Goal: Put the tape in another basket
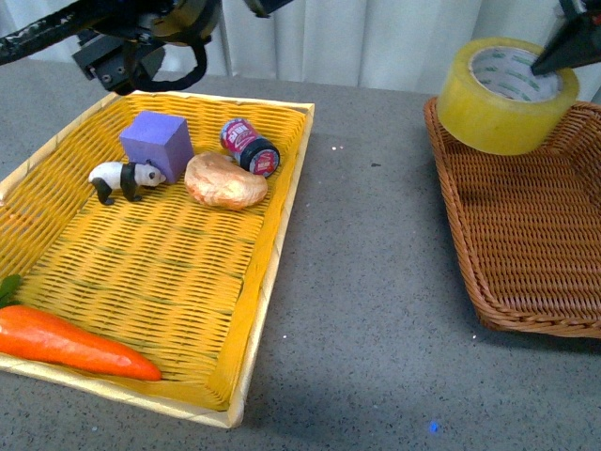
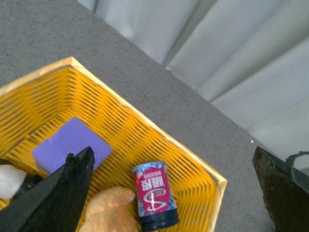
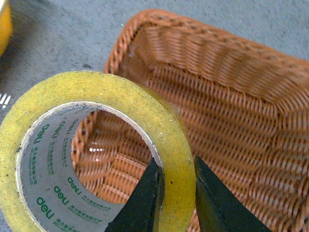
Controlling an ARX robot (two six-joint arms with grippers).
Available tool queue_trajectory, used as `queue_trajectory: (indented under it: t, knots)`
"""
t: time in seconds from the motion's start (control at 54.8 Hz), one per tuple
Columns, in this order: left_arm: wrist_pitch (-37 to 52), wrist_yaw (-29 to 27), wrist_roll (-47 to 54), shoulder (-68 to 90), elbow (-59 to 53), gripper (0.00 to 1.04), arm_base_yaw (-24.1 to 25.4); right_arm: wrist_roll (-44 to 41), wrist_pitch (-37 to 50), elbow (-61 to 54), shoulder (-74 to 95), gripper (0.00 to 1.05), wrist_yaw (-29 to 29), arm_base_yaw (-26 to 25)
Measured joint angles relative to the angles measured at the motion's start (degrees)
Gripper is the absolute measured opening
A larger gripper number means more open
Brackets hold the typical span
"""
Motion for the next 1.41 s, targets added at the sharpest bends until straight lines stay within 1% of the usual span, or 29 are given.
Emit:
queue_trajectory:
  t: [0.073,0.219,0.511,0.548,0.584,0.675,0.712,0.767,0.803,0.858,0.986,1.022,1.04,1.059,1.095,1.113,1.15,1.168,1.205,1.223,1.259,1.278,1.314,1.332,1.405]
  knots:
    - [-0.8,-0.3,-1.1,-0.5,-0.6,0.98,1.8,0.5,1.8,-3.8,-0.4,0.14,1.0,-1.7]
    - [-2.6,-1.2,-2.8,-1.1,-0.9,0.98,2.9,0.7,3.2,-8.1,-0.2,0.14,1.9,-3.7]
    - [-4.1,-2.9,-3.4,-2.8,-1.0,0.98,3.0,0.9,5.6,-9.0,3.4,0.14,3.4,-4.2]
    - [-4.3,-3.1,-3.5,-2.8,-1.0,0.98,3.0,0.9,6.2,-9.0,3.4,0.18,3.4,-4.2]
    - [-4.4,-3.4,-3.6,-3.1,-1.2,0.98,3.0,1.4,7.1,-9.2,3.4,0.26,3.3,-4.3]
    - [-4.8,-4.0,-3.5,-3.8,-1.5,0.98,3.1,2.0,9.3,-9.8,2.6,0.38,3.6,-4.5]
    - [-5.0,-4.5,-3.3,-4.5,-1.6,0.98,3.1,2.4,11.0,-10.9,1.6,0.45,3.7,-4.6]
    - [-4.9,-5.1,-3.0,-5.2,-1.8,0.98,3.2,2.8,13.0,-12.3,0.3,0.52,4.2,-4.6]
    - [-4.6,-5.6,-2.7,-5.9,-2.0,0.98,3.4,3.1,15.1,-13.7,-1.3,0.59,5.1,-4.7]
    - [-4.1,-5.7,-2.0,-6.6,-2.1,0.98,3.7,3.3,17.0,-15.1,-3.1,0.66,5.8,-4.7]
    - [-2.5,-7.2,-0.8,-8.5,-2.9,0.98,4.5,5.1,22.0,-19.2,-9.2,0.88,7.3,-5.2]
    - [-2.2,-7.2,-0.4,-9.0,-3.1,0.98,4.7,5.8,23.9,-20.5,-10.9,0.93,7.4,-5.4]
    - [-1.9,-6.1,0.8,-9.2,-3.3,0.98,5.0,6.5,25.1,-21.4,-12.0,0.96,7.4,-5.6]
    - [2.7,-0.9,3.8,-10.0,-5.3,0.93,5.9,8.3,31.8,-24.3,-13.5,0.94,7.4,-5.6]
    - [11.4,7.1,10.7,-11.4,-9.2,0.86,6.9,11.0,44.9,-29.7,-15.4,0.87,7.9,-5.5]
    - [13.4,8.9,12.4,-11.7,-10.3,0.84,7.1,12.0,48.2,-31.1,-15.8,0.85,8.1,-5.4]
    - [20.5,14.1,18.2,-13.6,-14.9,0.77,8.0,14.1,60.2,-36.5,-17.3,0.78,8.9,-5.2]
    - [22.1,15.1,19.8,-14.1,-16.0,0.75,8.2,14.3,62.9,-37.8,-17.6,0.77,9.0,-5.2]
    - [26.9,17.8,25.6,-16.3,-20.1,0.68,8.9,15.6,72.2,-42.9,-19.0,0.69,9.5,-4.8]
    - [27.8,18.6,27.3,-16.8,-21.0,0.66,9.0,15.8,74.2,-44.1,-19.4,0.68,9.6,-4.7]
    - [30.5,19.5,30.9,-19.1,-24.4,0.59,9.6,16.6,80.5,-48.3,-21.0,0.61,10.1,-4.2]
    - [31.0,19.6,31.6,-19.7,-25.3,0.57,9.7,16.7,81.8,-49.3,-21.5,0.59,10.1,-4.0]
    - [32.4,20.3,33.6,-21.9,-28.4,0.5,10.2,17.2,85.5,-52.5,-23.4,0.52,10.4,-3.5]
    - [32.7,20.5,34.0,-22.4,-29.1,0.48,10.3,17.2,86.1,-53.2,-23.9,0.5,10.5,-3.3]
    - [34.0,21.5,36.3,-25.3,-33.5,0.36,11.1,17.6,88.3,-57.5,-27.6,0.37,11.2,-2.5]
